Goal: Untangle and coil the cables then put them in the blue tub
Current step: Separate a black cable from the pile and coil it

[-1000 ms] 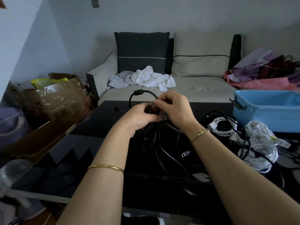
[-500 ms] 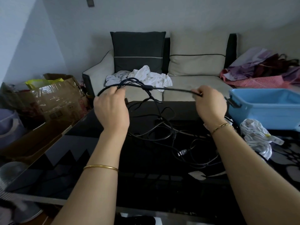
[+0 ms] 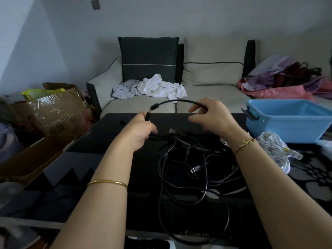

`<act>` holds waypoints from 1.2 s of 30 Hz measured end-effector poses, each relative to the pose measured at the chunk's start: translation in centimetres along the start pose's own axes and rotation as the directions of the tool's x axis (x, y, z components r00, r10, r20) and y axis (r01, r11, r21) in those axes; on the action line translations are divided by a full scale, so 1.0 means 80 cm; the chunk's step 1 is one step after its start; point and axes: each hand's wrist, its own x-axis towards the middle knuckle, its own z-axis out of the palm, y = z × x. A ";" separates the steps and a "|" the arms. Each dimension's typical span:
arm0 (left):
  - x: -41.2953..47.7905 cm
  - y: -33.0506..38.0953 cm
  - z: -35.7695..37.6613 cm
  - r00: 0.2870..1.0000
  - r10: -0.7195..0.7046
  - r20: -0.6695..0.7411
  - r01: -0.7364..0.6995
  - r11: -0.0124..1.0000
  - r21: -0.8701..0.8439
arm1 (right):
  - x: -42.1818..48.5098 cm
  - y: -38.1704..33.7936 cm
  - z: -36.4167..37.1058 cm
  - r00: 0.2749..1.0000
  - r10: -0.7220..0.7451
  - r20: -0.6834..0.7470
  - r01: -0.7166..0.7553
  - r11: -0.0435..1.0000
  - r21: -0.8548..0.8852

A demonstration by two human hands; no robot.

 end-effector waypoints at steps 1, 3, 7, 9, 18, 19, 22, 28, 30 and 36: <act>-0.002 0.002 0.003 0.999 -0.019 0.025 0.021 0.998 -0.060 | -0.003 -0.003 0.003 0.996 0.003 0.088 -0.012 0.995 0.102; -0.004 0.003 0.006 0.997 -0.040 0.065 0.052 0.982 -0.183 | -0.007 -0.007 0.010 0.990 0.021 0.136 -0.058 0.960 0.275; -0.006 -0.002 0.012 0.988 -0.029 0.154 0.059 0.979 -0.197 | -0.006 -0.013 0.018 0.999 0.034 0.005 -0.033 0.884 0.467; -0.010 -0.001 0.015 0.965 -0.021 0.260 0.076 0.976 -0.205 | -0.006 -0.016 0.019 1.000 0.008 0.020 -0.018 0.809 0.587; -0.007 -0.009 0.015 0.921 -0.293 0.257 0.363 0.885 -0.290 | -0.013 -0.018 0.017 0.996 -0.090 0.000 0.064 0.709 0.702; -0.004 -0.010 0.013 0.920 -0.305 0.245 0.376 0.862 -0.340 | -0.014 -0.017 0.017 0.995 -0.103 -0.009 0.080 0.715 0.695; 0.000 -0.014 0.013 0.919 -0.297 0.259 0.381 0.834 -0.400 | -0.018 -0.017 0.017 0.988 -0.151 -0.017 0.121 0.717 0.687; 0.005 -0.010 0.015 0.921 -0.218 0.323 0.388 0.584 -0.712 | -0.029 -0.024 0.015 0.939 -0.203 0.279 -0.048 0.723 0.690; 0.004 -0.003 0.017 0.930 -0.172 0.326 0.368 0.472 -0.801 | -0.032 -0.020 0.012 0.857 -0.216 0.468 -0.141 0.774 0.617; -0.005 0.010 0.008 0.932 0.084 0.352 0.312 0.308 -0.899 | -0.032 0.013 0.015 0.607 -0.049 0.793 -0.245 0.938 0.246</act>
